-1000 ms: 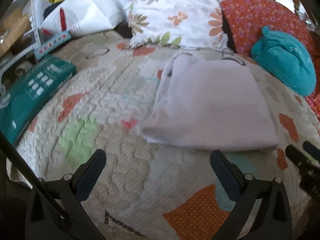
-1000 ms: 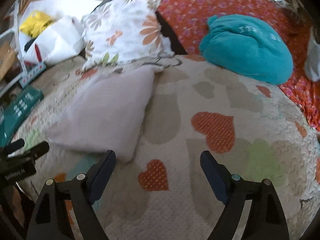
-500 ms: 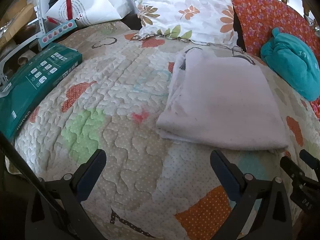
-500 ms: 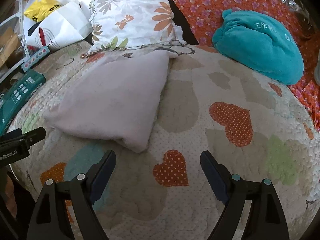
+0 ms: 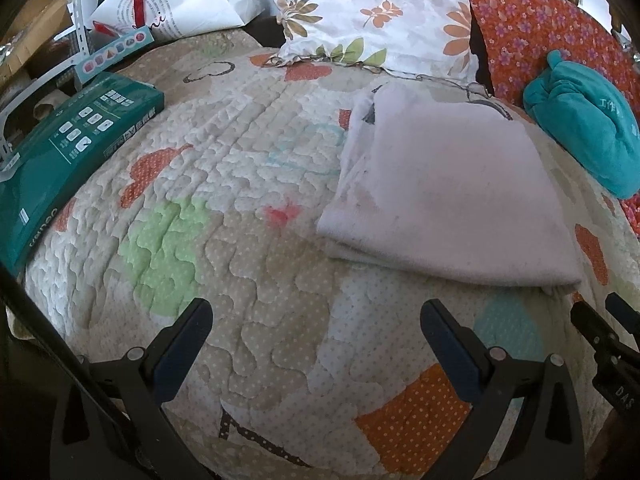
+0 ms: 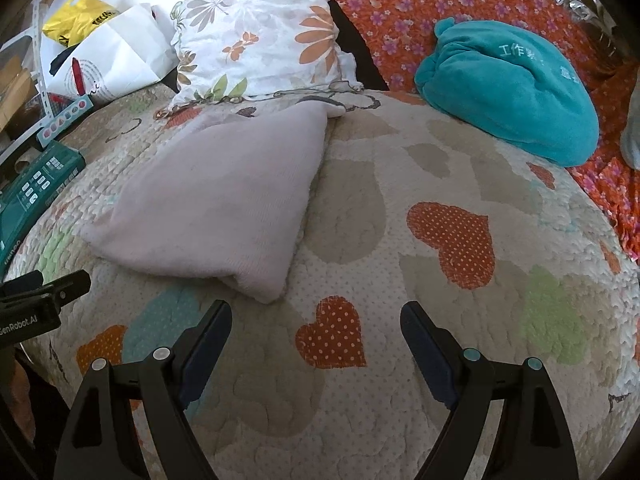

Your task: Fold small clothes

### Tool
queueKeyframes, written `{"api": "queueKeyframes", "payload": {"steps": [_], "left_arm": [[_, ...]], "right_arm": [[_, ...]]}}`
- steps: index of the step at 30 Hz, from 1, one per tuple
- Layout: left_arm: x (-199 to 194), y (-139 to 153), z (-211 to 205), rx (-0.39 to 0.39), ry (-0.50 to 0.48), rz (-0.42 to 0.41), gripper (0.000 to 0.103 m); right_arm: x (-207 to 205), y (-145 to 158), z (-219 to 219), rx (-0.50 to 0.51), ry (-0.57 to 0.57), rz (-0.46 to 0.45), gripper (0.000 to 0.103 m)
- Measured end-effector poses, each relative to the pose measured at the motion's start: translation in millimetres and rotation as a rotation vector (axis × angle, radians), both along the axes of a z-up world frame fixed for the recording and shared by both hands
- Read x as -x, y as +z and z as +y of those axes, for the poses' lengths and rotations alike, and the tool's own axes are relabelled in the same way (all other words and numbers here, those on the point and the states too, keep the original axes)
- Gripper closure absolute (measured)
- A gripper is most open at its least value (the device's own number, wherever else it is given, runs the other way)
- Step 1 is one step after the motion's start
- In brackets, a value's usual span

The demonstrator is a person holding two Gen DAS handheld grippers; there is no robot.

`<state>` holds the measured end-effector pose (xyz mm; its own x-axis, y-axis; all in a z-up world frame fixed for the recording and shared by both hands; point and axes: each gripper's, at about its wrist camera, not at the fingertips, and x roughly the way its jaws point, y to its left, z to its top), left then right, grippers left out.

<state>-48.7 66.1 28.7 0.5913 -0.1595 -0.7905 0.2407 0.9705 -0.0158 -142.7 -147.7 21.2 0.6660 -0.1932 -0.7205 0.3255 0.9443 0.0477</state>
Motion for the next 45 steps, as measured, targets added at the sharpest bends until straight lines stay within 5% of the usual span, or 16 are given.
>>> {"api": "queueKeyframes", "payload": {"steps": [19,45], "left_arm": [[4.4,1.2,8.6,-0.001,0.011,0.004,0.0],[12.4,-0.4,-5.4,0.082,-0.116,0.065,0.0]], "right_arm": [[7.6,2.0,10.6,0.02,-0.013,-0.012,0.013],[10.7,6.4,9.3,0.03,-0.036,-0.021,0.013]]}}
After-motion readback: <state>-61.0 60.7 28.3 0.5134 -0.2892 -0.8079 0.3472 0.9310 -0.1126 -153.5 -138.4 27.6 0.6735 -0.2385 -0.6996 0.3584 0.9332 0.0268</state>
